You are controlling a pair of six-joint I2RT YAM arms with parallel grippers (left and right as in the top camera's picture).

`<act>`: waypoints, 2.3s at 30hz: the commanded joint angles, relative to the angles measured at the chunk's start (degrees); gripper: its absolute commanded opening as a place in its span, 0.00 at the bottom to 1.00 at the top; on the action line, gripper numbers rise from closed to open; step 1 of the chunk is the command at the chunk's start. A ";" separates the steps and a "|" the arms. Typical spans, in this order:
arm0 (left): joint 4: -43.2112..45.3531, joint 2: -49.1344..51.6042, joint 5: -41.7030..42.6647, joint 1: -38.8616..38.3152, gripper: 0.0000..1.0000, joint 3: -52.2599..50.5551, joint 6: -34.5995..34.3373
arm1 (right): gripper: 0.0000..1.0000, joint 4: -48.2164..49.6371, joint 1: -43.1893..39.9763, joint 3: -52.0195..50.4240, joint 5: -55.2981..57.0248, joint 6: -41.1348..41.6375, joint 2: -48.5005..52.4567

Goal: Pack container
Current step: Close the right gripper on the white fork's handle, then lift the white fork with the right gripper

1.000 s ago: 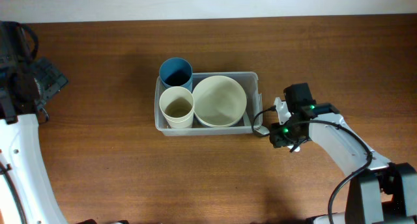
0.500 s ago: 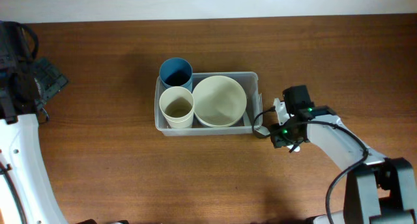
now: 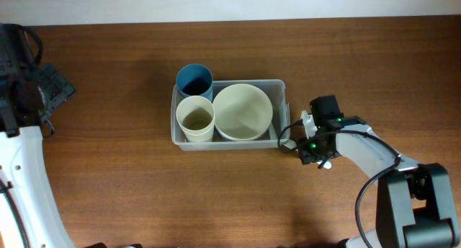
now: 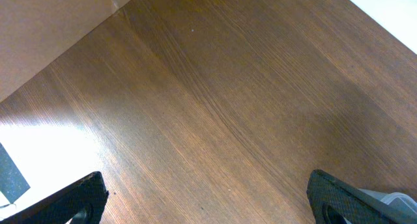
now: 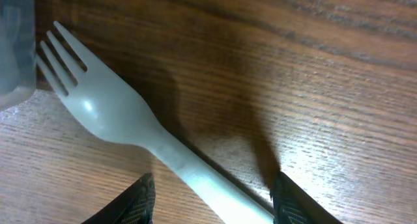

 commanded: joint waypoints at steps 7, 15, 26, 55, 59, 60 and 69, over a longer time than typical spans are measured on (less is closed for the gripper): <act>-0.07 0.20 0.04 0.26 1.00 -0.13 -0.74 | 0.53 2.64 -0.17 -0.72 0.94 1.16 4.92; -0.07 0.20 0.04 0.26 1.00 -0.13 -0.74 | 0.54 4.24 -3.74 -0.72 0.70 3.04 4.96; -0.07 0.20 0.04 0.26 1.00 -0.13 -0.74 | 0.57 6.12 -10.75 -0.72 -3.28 6.05 4.96; -0.07 0.20 0.04 0.26 1.00 -0.13 -0.74 | 0.57 12.33 -10.67 -0.70 -11.63 -0.66 4.96; -0.07 0.20 0.04 0.26 1.00 -0.13 -0.74 | 0.57 14.01 -10.67 -0.70 -12.48 -2.08 5.42; -0.07 0.20 0.04 0.26 1.00 -0.13 -0.74 | 0.57 14.56 -10.69 -0.70 -12.48 -2.08 5.68; -0.07 0.20 0.04 0.26 1.00 -0.13 -0.74 | 0.57 18.60 -10.69 -0.70 -12.22 -2.03 11.04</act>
